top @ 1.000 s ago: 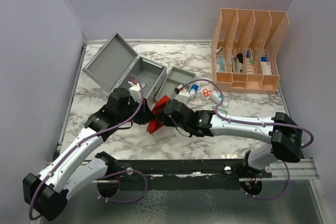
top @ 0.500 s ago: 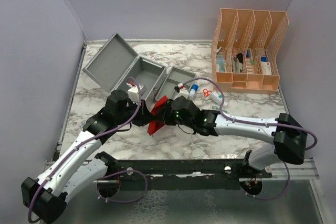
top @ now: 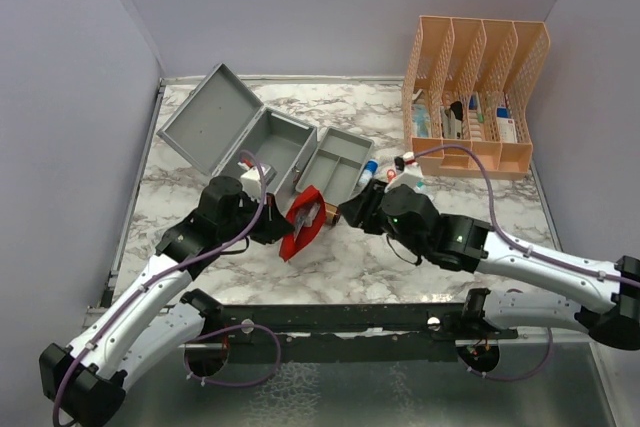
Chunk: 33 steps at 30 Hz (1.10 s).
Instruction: Organize the medicine kit
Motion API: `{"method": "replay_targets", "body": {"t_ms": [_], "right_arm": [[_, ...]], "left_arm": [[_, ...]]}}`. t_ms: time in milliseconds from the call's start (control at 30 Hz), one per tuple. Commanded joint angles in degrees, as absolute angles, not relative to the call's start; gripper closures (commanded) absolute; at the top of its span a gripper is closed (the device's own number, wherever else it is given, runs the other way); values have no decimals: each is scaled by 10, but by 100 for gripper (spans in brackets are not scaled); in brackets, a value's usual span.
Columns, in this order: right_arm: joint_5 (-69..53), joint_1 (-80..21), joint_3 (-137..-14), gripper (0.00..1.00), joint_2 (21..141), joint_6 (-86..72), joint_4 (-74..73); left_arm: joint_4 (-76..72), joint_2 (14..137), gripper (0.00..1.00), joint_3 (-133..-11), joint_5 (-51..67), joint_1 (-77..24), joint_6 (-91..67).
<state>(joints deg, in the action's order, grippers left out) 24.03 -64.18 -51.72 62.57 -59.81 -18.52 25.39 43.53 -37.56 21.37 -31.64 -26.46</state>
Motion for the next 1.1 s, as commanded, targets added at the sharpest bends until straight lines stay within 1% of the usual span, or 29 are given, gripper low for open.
{"method": "replay_targets", "body": {"t_ms": [0, 100, 167, 367, 467, 633, 833, 900, 967, 1067], "right_arm": [[403, -633, -507, 56, 585, -599, -358], [442, -618, -523, 50, 583, -597, -425], [441, -594, -530, 48, 587, -584, -446], [325, -473, -504, 48, 631, -546, -426], [305, -425, -489, 48, 652, -545, -428], [248, -328, -440, 45, 660, -516, -389], [231, -268, -413, 44, 675, -480, -347], [201, -235, -406, 43, 689, -450, -318], [149, -202, -401, 39, 709, -405, -280], [92, -177, -406, 37, 745, -370, -246]], "left_arm": [[245, 418, 100, -374, 203, -318, -268], [245, 419, 100, -374, 201, -318, -267], [243, 421, 100, -373, 201, -318, -271], [220, 456, 100, -379, 226, -319, -303], [206, 489, 100, -386, 259, -318, -322], [191, 535, 100, -384, 312, -318, -362], [185, 537, 100, -361, 317, -318, -376], [182, 535, 100, -352, 309, -319, -369], [180, 537, 100, -347, 303, -319, -353], [186, 543, 100, -357, 294, -318, -314]]}}
